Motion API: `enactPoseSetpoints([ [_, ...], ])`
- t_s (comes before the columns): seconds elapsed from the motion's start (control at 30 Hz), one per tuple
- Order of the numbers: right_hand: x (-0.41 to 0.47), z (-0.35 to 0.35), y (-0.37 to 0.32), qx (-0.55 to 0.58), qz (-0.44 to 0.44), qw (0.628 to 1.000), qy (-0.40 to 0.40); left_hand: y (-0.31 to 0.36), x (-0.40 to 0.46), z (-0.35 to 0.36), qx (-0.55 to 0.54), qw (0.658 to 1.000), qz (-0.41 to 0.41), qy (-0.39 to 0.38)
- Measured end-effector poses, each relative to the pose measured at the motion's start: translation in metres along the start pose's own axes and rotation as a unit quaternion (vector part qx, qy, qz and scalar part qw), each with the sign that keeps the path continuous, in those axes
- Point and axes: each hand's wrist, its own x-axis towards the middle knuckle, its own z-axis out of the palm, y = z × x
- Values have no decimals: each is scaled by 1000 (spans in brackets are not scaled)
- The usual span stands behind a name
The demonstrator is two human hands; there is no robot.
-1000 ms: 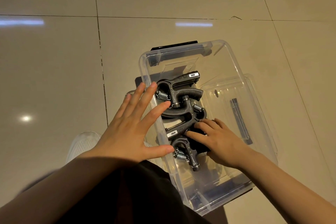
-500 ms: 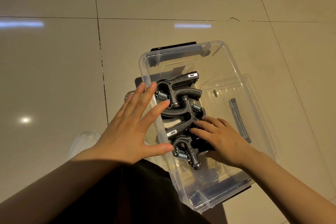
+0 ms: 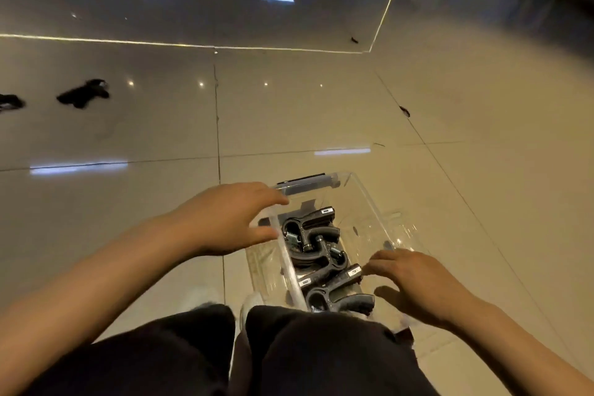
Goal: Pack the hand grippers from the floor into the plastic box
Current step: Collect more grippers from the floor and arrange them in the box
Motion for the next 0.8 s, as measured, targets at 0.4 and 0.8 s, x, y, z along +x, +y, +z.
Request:
enactPoseSetpoints([
  [0.4,-1,-137,-153,288,-159,934,139,47,-154,-83,52,968,-162,186],
  [0.8,121,-124,-284,288,-241,926,34,-80,-286,-45,-15,908,-393,144],
])
